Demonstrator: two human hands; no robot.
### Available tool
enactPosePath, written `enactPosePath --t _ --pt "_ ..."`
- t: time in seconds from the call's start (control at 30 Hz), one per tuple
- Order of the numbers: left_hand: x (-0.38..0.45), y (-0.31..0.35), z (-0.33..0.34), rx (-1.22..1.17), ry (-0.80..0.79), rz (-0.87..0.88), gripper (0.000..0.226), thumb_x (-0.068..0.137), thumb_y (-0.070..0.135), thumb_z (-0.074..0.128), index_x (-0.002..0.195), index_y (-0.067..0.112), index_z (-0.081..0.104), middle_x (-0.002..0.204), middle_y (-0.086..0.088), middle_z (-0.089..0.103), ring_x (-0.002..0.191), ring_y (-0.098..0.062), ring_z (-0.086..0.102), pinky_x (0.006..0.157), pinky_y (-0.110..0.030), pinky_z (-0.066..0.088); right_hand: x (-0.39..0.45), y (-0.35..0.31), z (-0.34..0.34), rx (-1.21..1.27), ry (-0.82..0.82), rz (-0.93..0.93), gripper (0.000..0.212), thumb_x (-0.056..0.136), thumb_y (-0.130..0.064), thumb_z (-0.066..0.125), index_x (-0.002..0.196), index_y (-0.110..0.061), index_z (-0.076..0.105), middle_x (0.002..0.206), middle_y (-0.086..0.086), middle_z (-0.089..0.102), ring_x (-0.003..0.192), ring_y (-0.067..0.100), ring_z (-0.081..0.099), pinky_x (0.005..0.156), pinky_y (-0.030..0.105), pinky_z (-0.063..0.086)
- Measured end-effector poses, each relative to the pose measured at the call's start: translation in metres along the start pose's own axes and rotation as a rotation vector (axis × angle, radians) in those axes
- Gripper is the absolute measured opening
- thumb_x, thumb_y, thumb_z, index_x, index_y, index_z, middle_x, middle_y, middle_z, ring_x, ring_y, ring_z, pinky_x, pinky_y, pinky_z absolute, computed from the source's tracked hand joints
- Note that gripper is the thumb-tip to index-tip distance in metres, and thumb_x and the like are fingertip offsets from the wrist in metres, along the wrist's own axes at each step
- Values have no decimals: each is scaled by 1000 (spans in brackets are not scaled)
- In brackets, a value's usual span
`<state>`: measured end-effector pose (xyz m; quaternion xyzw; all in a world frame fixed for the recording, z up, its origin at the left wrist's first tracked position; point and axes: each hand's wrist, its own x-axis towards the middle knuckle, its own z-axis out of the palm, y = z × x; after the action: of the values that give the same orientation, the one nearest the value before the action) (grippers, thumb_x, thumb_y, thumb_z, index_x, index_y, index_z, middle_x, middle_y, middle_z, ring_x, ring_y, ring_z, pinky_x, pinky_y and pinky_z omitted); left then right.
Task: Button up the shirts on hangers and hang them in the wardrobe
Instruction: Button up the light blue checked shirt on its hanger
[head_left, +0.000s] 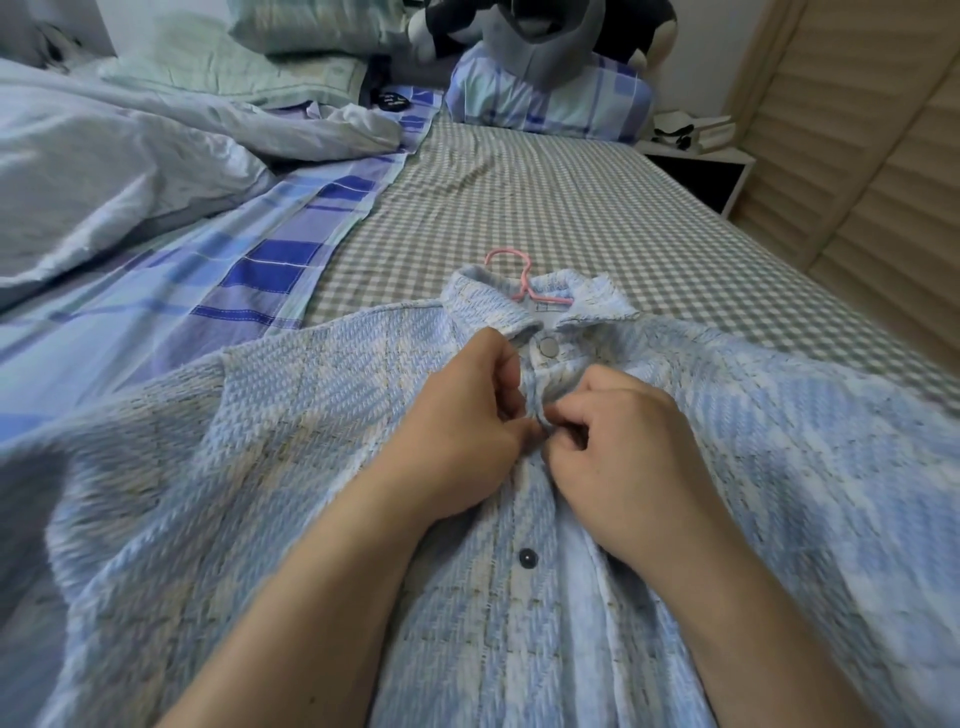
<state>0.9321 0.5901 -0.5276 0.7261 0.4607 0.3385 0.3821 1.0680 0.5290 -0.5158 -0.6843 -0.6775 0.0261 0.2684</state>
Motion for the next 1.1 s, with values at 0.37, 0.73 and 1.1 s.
enactPosePath --t 0.37,0.73,1.1 --pt "4 4 -8 64 93 -107 12 104 32 52 102 29 64 89 6 72 79 -14 63 71 -31 50 7 16 -7 556 83 380 25 102 -25 55 89 -32 76 70 -8 69 63 18 66 59 32 59" --pt "25 -29 13 655 -63 -54 66 102 28 36 152 63 10 162 4 17 150 -26 6 116 -55 12 17 39 29 203 -41 183 54 91 8 42 129 -20 69 138 -6 59 132 25 45 113 38 38" --pt "11 32 -6 741 -438 -223 62 105 48 25 162 29 10 169 -15 13 155 -37 11 124 -53 11 -48 13 -50 17 -583 69 49 102 -56 42 140 -27 51 142 2 53 133 27 48 110 39 39"
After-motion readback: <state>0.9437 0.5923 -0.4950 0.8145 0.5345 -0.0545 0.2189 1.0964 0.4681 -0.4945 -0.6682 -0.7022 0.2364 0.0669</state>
